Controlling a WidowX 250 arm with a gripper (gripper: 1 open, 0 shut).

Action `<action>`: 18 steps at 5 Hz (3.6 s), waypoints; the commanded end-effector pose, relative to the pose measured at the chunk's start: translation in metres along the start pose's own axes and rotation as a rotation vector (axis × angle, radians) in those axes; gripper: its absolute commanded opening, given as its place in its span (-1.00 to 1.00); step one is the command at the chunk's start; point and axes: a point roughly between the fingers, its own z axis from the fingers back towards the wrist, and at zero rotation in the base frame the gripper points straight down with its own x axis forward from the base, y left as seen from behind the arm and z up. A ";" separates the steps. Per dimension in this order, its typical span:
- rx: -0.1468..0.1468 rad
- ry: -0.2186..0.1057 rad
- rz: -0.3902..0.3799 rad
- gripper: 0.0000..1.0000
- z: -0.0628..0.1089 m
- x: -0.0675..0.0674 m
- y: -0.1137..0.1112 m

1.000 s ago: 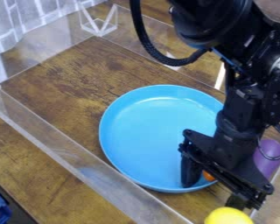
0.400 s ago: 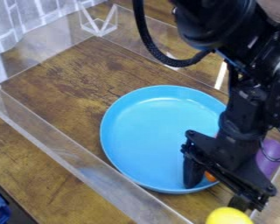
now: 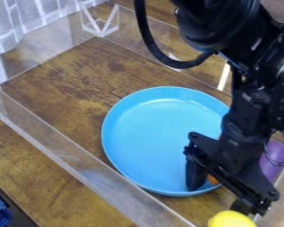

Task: Remove the lemon from the blue tray and put it on the table

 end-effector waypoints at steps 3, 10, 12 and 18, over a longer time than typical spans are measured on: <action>0.007 0.014 -0.106 1.00 0.000 -0.011 -0.014; 0.027 0.030 -0.180 -1.00 0.000 -0.017 -0.016; 0.029 0.023 -0.189 -1.00 0.001 -0.015 -0.011; 0.017 -0.021 -0.226 -1.00 -0.004 -0.019 -0.011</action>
